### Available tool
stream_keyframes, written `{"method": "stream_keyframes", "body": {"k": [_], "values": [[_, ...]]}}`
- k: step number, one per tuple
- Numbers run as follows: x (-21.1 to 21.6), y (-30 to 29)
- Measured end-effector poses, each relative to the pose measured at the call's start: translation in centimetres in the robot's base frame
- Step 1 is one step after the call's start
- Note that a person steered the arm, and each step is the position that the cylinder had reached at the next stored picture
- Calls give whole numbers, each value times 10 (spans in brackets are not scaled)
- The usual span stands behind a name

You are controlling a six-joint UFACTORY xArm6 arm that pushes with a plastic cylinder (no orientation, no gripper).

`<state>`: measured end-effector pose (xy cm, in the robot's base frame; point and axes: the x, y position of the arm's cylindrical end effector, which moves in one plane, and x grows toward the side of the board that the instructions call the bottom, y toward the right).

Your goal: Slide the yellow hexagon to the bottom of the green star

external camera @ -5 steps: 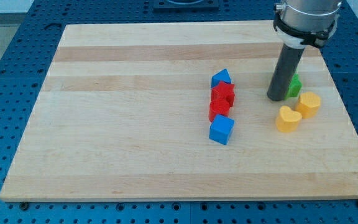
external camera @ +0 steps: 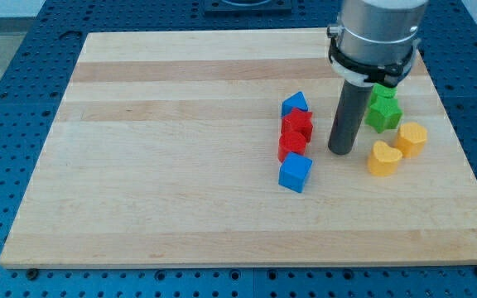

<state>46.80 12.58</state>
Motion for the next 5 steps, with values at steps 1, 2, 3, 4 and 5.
{"method": "stream_keyframes", "body": {"k": [1,2,3,4,5], "values": [[34,0],[96,0],[137,26],[120,94],[111,101]]}}
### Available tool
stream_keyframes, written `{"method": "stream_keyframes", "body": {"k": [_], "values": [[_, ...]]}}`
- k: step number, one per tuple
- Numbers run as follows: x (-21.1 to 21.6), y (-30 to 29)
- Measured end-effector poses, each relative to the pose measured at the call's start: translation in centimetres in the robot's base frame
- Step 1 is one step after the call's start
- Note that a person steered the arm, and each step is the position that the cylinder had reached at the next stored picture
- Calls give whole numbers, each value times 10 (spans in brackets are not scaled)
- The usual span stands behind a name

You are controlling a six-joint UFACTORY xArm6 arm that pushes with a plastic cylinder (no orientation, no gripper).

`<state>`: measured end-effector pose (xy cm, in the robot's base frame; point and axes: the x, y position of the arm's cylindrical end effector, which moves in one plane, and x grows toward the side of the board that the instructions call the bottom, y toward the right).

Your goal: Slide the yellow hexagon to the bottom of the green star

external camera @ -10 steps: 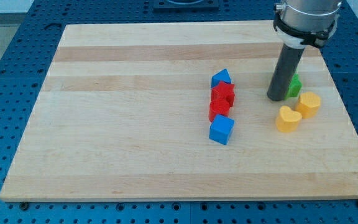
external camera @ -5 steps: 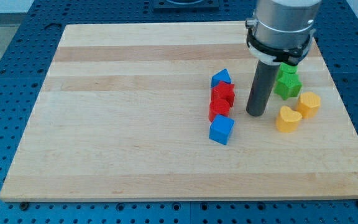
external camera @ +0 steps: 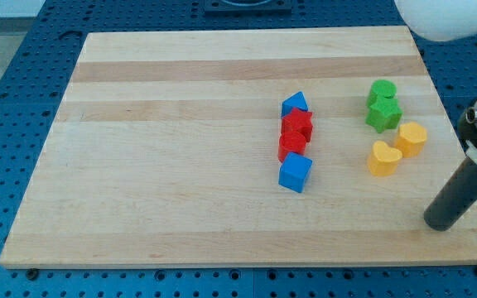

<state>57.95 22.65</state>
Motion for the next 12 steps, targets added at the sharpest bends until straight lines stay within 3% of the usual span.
{"method": "stream_keyframes", "body": {"k": [3,5,6,7,12], "values": [[-74,1],[-72,29],[-72,30],[-107,30],[-108,13]]}}
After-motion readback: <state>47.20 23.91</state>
